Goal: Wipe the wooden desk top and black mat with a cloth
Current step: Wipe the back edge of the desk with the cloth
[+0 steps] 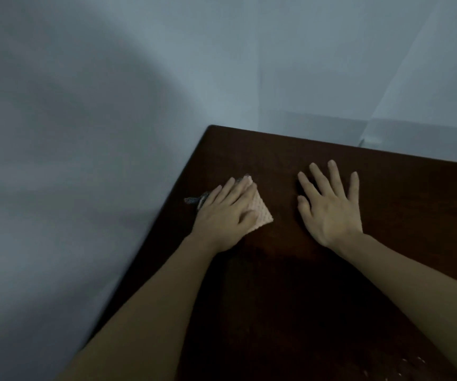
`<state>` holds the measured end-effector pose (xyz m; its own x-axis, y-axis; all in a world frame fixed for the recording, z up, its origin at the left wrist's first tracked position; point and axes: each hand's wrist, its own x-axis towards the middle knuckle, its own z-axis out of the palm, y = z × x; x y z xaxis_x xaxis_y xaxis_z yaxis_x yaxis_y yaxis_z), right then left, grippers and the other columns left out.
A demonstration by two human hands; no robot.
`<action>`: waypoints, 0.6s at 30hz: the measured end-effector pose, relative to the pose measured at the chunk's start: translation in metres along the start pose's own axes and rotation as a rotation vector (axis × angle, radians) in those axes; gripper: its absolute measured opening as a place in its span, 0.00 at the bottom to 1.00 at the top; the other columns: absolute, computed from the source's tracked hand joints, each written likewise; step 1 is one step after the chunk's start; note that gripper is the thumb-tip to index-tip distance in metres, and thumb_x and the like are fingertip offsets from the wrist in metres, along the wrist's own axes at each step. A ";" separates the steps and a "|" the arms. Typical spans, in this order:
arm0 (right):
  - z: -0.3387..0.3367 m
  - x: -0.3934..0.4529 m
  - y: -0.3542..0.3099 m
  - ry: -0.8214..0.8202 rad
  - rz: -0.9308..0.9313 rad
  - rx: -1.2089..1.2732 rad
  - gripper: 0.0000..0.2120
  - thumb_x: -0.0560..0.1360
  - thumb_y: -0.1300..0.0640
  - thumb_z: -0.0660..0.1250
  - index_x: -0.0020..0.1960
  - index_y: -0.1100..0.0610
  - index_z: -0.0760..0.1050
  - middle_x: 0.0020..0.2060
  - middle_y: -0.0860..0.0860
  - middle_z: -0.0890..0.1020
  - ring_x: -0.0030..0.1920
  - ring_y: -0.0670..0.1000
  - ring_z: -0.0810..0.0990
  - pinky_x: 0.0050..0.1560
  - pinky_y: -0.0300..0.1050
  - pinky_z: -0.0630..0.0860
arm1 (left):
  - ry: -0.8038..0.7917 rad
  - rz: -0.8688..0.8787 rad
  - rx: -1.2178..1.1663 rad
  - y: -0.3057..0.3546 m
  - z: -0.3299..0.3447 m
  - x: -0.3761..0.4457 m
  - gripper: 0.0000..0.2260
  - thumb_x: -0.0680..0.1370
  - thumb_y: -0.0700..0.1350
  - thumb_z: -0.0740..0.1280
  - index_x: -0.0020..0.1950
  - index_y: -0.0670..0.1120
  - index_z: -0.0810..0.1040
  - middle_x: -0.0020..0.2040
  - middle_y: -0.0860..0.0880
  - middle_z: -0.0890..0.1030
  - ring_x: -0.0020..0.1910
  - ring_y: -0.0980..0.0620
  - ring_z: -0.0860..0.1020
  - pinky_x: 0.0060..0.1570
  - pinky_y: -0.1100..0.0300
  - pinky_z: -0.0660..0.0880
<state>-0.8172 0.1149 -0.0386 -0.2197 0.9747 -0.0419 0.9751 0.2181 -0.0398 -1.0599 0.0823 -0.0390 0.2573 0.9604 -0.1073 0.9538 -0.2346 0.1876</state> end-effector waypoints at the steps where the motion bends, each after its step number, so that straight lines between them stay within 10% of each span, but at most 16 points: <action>1: -0.002 -0.002 -0.001 0.015 -0.015 -0.012 0.32 0.81 0.40 0.37 0.82 0.47 0.53 0.83 0.50 0.51 0.81 0.56 0.36 0.76 0.65 0.33 | 0.009 -0.007 -0.044 0.003 -0.001 0.001 0.27 0.84 0.58 0.48 0.83 0.54 0.51 0.83 0.57 0.47 0.81 0.54 0.44 0.79 0.55 0.41; 7: -0.025 -0.004 -0.050 -0.043 -0.281 0.162 0.35 0.78 0.36 0.36 0.82 0.45 0.54 0.83 0.49 0.48 0.80 0.53 0.35 0.78 0.57 0.34 | 0.225 -0.143 -0.187 -0.024 0.000 -0.093 0.26 0.83 0.55 0.54 0.80 0.50 0.62 0.80 0.54 0.60 0.80 0.54 0.56 0.78 0.51 0.55; 14: -0.002 0.011 -0.139 -0.226 -0.471 0.006 0.42 0.69 0.37 0.22 0.81 0.47 0.32 0.81 0.52 0.35 0.80 0.59 0.32 0.78 0.64 0.34 | 0.208 -0.350 -0.129 -0.060 0.011 -0.166 0.31 0.80 0.63 0.44 0.81 0.53 0.59 0.79 0.58 0.51 0.78 0.59 0.49 0.75 0.59 0.47; 18: 0.002 0.012 -0.171 -0.187 -0.463 -0.031 0.31 0.79 0.38 0.30 0.80 0.44 0.31 0.81 0.54 0.36 0.80 0.63 0.34 0.77 0.67 0.35 | 0.234 -0.322 -0.135 -0.060 0.017 -0.180 0.28 0.82 0.60 0.48 0.80 0.51 0.61 0.79 0.56 0.55 0.78 0.58 0.52 0.75 0.59 0.49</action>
<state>-0.9864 0.0898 -0.0348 -0.6282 0.7505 -0.2052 0.7740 0.6296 -0.0670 -1.1611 -0.0794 -0.0480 -0.1076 0.9934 0.0409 0.9470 0.0898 0.3084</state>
